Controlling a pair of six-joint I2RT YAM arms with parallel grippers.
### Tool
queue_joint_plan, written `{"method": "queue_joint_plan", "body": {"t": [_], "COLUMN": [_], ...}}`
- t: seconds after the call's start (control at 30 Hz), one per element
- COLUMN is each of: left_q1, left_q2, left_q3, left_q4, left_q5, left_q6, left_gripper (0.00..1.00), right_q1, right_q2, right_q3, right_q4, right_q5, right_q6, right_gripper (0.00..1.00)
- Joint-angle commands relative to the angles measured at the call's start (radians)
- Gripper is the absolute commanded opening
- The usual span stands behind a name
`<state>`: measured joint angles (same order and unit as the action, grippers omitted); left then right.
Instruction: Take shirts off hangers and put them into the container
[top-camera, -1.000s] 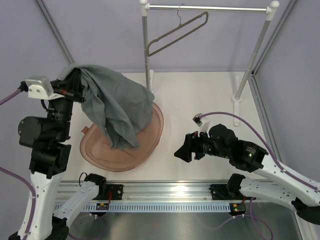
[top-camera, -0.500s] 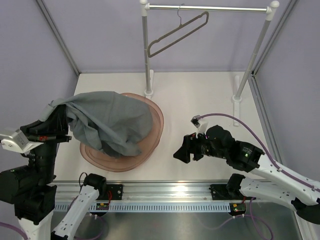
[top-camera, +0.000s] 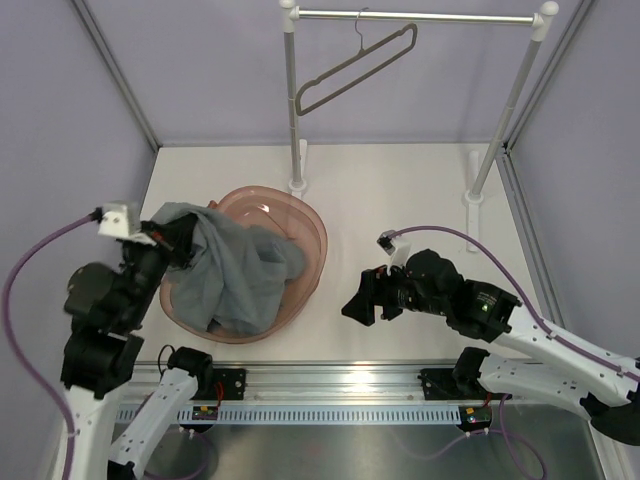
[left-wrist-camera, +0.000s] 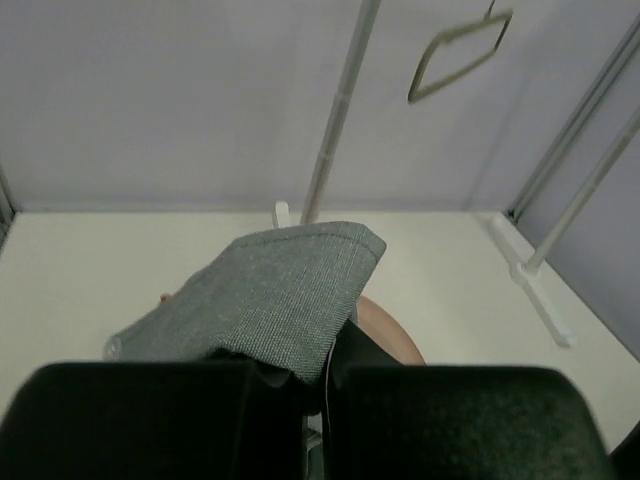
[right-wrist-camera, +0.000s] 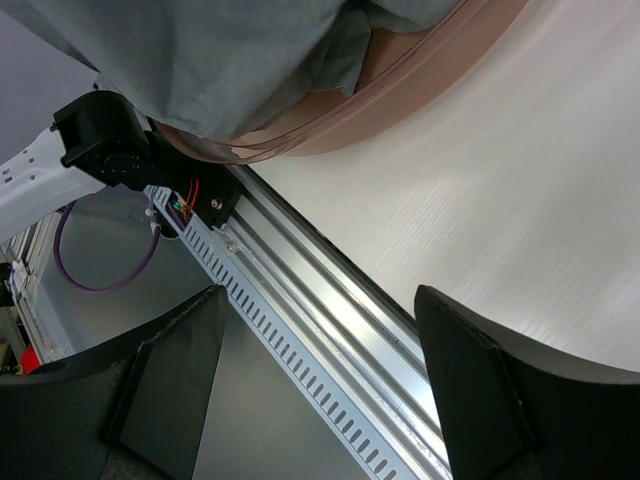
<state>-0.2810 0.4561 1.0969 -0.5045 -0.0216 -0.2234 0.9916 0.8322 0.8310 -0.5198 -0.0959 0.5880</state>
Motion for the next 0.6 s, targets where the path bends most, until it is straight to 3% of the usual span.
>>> {"method": "queue_joint_plan", "body": {"t": [0.0,0.1,0.27,0.57], "left_q1": [0.002,0.002,0.003,0.003], "left_q2": [0.104,0.205,0.338,0.291], "left_q3": [-0.08,-0.12,-0.251,-0.615], "left_q4": [0.023,0.098,0.199,0.311], "left_q5": [0.161,0.271,0.302,0.279], "left_q6": [-0.062,-0.108,-0.291,-0.614], "left_gripper": [0.0,0.0,0.0,0.0], "right_q1": [0.009,0.009,0.009,0.009], "right_q2": [-0.024,-0.039,-0.071,-0.096], "right_q3": [0.005,0.005,0.003,-0.03], "right_q4": [0.024,0.009,-0.019,-0.01], "right_q5": [0.019,0.03,0.051,0.071], "right_q6": [0.001,0.001,-0.001,-0.002], "right_gripper": [0.84,0.84,0.85,0.91]}}
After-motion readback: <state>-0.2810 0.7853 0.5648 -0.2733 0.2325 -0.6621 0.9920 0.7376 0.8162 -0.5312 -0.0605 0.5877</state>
